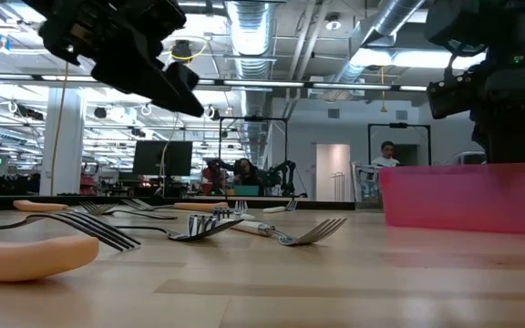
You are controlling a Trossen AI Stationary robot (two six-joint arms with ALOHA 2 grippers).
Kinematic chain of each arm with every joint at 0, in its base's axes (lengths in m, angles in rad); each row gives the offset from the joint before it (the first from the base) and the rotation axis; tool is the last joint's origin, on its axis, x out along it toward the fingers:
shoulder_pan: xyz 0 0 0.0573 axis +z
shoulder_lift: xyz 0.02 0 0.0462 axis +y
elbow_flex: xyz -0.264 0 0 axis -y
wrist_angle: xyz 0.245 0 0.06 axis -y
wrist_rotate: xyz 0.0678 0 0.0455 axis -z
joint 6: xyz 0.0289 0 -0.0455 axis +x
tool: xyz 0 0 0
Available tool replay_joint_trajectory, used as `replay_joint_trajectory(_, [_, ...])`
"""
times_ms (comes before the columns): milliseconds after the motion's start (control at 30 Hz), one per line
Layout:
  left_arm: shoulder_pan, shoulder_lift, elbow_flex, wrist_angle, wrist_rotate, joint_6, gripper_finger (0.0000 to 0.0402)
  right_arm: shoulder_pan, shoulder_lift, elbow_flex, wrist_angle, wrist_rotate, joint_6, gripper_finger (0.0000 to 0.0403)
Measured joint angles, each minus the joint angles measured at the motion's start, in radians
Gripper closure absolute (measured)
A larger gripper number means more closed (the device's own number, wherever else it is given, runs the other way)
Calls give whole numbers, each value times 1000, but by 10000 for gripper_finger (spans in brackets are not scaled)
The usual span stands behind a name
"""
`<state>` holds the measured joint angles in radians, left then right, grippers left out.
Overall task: Sort silverware by color (type)
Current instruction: Put the black fork into the yellow bin
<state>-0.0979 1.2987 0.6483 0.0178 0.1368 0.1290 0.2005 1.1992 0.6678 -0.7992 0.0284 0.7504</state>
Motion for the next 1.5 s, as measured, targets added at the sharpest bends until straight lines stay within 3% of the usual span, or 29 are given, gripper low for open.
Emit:
replay_joint_trajectory(200, [59,87,0,66,197,44,196,0,0,0,4,0,-16,243])
replay_joint_trajectory(367, [10,130,0,-65,262,-80,196,0,0,0,20,0,-18,243])
replay_joint_trajectory(533, [-143,116,0,-185,161,-242,196,0,0,0,27,0,-26,243])
replay_joint_trajectory(667, [-266,90,0,-184,62,-380,196,0,0,0,29,0,-29,243])
replay_joint_trajectory(967, [-455,111,0,-188,-317,-524,196,0,0,0,37,5,-41,243])
replay_joint_trajectory(1500, [-525,190,0,-112,-413,-625,196,2,0,0,54,16,-44,243])
